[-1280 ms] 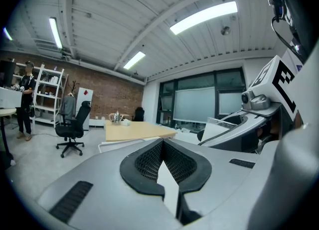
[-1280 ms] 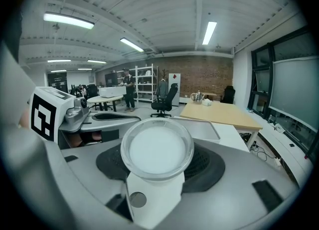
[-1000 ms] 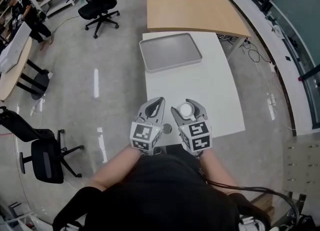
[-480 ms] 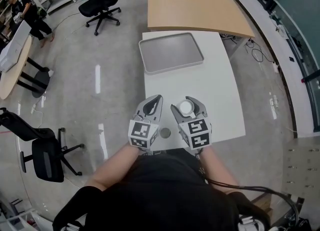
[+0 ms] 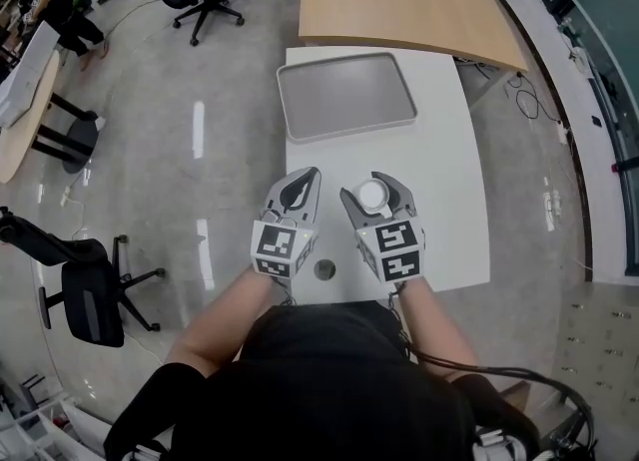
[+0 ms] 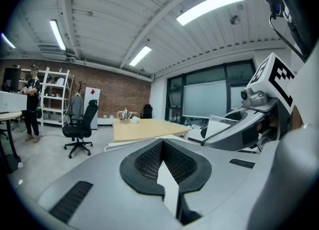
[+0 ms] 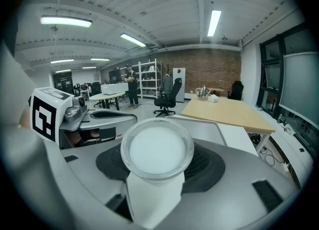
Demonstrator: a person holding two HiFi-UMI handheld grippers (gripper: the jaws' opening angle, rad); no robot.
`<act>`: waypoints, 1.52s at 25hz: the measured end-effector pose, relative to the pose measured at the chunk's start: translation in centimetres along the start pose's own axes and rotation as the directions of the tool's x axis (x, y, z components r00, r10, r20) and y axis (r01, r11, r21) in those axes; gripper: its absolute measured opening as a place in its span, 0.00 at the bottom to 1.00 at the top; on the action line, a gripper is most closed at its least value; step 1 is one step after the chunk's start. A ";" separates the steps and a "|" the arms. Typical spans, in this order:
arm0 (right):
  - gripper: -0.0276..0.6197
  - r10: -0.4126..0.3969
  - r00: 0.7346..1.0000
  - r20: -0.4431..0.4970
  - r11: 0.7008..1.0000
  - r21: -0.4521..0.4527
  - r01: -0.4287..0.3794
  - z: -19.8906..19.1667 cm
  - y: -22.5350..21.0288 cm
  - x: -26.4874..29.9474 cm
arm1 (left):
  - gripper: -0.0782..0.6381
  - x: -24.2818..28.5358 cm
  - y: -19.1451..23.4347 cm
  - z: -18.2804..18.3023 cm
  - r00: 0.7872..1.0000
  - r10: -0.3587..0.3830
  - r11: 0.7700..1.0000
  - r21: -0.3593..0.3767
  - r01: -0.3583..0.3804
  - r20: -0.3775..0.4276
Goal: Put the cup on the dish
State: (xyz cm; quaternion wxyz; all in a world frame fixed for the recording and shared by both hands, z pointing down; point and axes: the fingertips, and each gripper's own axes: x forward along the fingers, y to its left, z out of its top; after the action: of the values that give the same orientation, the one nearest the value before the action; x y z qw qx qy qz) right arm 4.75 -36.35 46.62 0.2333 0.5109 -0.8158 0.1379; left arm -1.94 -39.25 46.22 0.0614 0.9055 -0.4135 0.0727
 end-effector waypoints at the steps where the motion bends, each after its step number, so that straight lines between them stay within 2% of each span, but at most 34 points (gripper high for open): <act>1: 0.43 0.003 1.000 -0.002 1.000 -0.001 -0.003 0.1 -0.5 0.6 | 0.11 0.7 0.4 -0.1 1.000 0.007 1.000 0.001 -0.007 -0.001; 13: 0.43 0.046 0.998 -0.037 0.999 -0.006 -0.046 1.5 -5.8 8.1 | 0.11 8.9 3.7 -2.2 0.999 0.041 0.999 -0.017 -0.042 -0.034; 18: 0.43 0.059 0.997 -0.056 0.998 0.001 -0.059 1.1 -8.3 11.6 | 0.11 12.2 5.5 -4.2 0.996 0.067 0.998 -0.017 -0.068 -0.061; 23: 0.43 0.049 0.996 -0.068 0.999 -0.007 -0.050 0.9 -10.7 15.9 | 0.11 15.2 8.1 -6.2 0.992 0.094 0.995 -0.012 -0.095 -0.083; 32: 0.43 0.029 0.995 -0.091 0.999 -0.014 -0.031 -0.3 -14.8 22.5 | 0.11 20.4 10.9 -9.0 0.992 0.091 0.995 0.035 -0.089 -0.082; 38: 0.43 0.028 0.995 -0.098 1.000 -0.012 -0.029 -0.7 -16.8 26.2 | 0.11 22.4 11.6 -10.8 0.991 0.098 0.995 -0.006 -0.099 -0.094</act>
State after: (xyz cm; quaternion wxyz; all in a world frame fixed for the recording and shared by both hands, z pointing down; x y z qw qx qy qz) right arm 10.29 -63.59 60.66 0.2744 0.4904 -0.8114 0.1609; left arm 2.88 -61.57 61.48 0.0819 0.8792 -0.4548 0.1159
